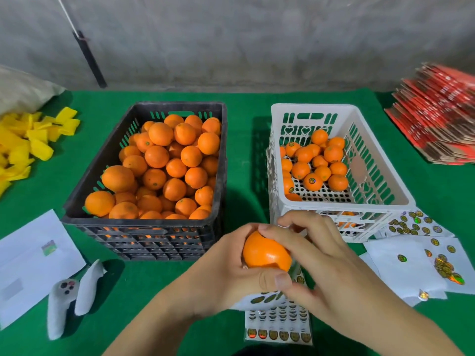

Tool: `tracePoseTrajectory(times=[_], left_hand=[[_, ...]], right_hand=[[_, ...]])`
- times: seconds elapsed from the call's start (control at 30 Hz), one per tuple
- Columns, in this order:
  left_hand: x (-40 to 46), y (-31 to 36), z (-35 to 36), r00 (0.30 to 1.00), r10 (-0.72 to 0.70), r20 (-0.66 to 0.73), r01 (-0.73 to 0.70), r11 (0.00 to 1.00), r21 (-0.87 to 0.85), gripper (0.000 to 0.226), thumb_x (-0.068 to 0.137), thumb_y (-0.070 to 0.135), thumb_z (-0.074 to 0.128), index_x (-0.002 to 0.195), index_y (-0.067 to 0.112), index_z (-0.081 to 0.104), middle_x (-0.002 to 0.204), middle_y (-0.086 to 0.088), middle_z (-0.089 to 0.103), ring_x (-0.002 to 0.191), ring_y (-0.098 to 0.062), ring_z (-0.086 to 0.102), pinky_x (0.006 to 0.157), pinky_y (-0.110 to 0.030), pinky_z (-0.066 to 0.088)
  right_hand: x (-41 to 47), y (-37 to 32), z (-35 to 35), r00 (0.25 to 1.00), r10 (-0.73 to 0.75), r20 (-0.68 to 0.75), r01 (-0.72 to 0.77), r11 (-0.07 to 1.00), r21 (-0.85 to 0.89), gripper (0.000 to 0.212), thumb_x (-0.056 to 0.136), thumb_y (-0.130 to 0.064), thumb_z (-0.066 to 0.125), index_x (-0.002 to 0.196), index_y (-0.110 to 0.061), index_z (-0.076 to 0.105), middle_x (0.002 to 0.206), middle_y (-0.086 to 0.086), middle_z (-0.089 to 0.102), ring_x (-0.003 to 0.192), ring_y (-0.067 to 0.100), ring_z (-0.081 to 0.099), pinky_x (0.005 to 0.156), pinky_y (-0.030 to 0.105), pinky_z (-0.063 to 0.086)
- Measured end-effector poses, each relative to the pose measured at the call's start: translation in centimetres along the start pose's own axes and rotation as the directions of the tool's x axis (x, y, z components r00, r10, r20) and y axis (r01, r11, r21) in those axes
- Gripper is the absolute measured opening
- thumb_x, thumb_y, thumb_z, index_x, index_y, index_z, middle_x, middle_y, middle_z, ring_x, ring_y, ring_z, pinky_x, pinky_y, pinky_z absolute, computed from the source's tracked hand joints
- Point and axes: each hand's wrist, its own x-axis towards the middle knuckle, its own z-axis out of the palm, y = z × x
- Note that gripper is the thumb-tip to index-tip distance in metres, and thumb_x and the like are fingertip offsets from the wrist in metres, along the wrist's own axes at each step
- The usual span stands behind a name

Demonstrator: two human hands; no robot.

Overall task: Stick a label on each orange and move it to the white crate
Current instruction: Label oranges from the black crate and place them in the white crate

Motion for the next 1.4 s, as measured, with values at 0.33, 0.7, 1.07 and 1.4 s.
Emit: tracePoseTrajectory(times=[0.33, 0.7, 1.07, 1.4], left_hand=[[0.0, -0.5, -1.1, 0.987, 0.02, 0.157, -0.016, 1.0, -0.026, 0.082, 0.096, 0.004, 0.074, 0.157, 0.034, 0.029, 0.142, -0.004, 0.064, 0.131, -0.027, 0.061, 0.109, -0.046, 0.051], [3.1, -1.2, -5.8, 0.994, 0.047, 0.096, -0.059, 0.99, 0.126, 0.077, 0.099, 0.019, 0.073, 0.158, 0.041, 0.029, 0.143, 0.004, 0.064, 0.131, -0.021, 0.063, 0.103, -0.039, 0.056], [19.3, -1.9, -19.1, 0.826, 0.008, -0.563, 0.559, 0.114, 0.821, 0.094, 0.097, 0.004, 0.059, 0.165, 0.036, 0.003, 0.174, -0.012, -0.004, 0.155, -0.049, 0.013, 0.121, -0.06, 0.026], [21.6, -0.4, -21.2, 0.832, 0.097, -0.546, 0.549, -0.004, 0.836, 0.084, 0.086, 0.031, 0.083, 0.151, 0.013, 0.034, 0.152, -0.02, 0.037, 0.136, -0.048, 0.044, 0.102, -0.055, 0.051]], right_hand=[[1.1, 2.1, -1.5, 0.95, 0.295, -0.103, -0.157, 0.735, 0.66, 0.074, 0.067, -0.064, 0.09, 0.133, -0.045, 0.062, 0.137, -0.012, 0.056, 0.129, 0.016, 0.057, 0.108, 0.041, 0.048], [0.7, 4.9, 0.1, 0.848, 0.438, 0.297, -0.492, 0.445, 0.748, 0.03, 0.091, -0.039, 0.073, 0.118, -0.029, 0.079, 0.113, 0.004, 0.081, 0.105, 0.028, 0.077, 0.089, 0.042, 0.064], [-0.1, 5.1, 1.2, 0.717, 0.687, 0.119, -0.371, 0.233, 0.899, 0.029, 0.085, -0.036, 0.073, 0.109, -0.022, 0.082, 0.105, 0.011, 0.082, 0.085, 0.023, 0.08, 0.061, 0.022, 0.058], [-0.4, 6.0, 2.2, 0.638, 0.754, 0.158, -0.353, 0.104, 0.93, 0.038, 0.083, -0.036, 0.074, 0.118, -0.023, 0.08, 0.117, 0.014, 0.079, 0.108, 0.036, 0.076, 0.094, 0.053, 0.06]])
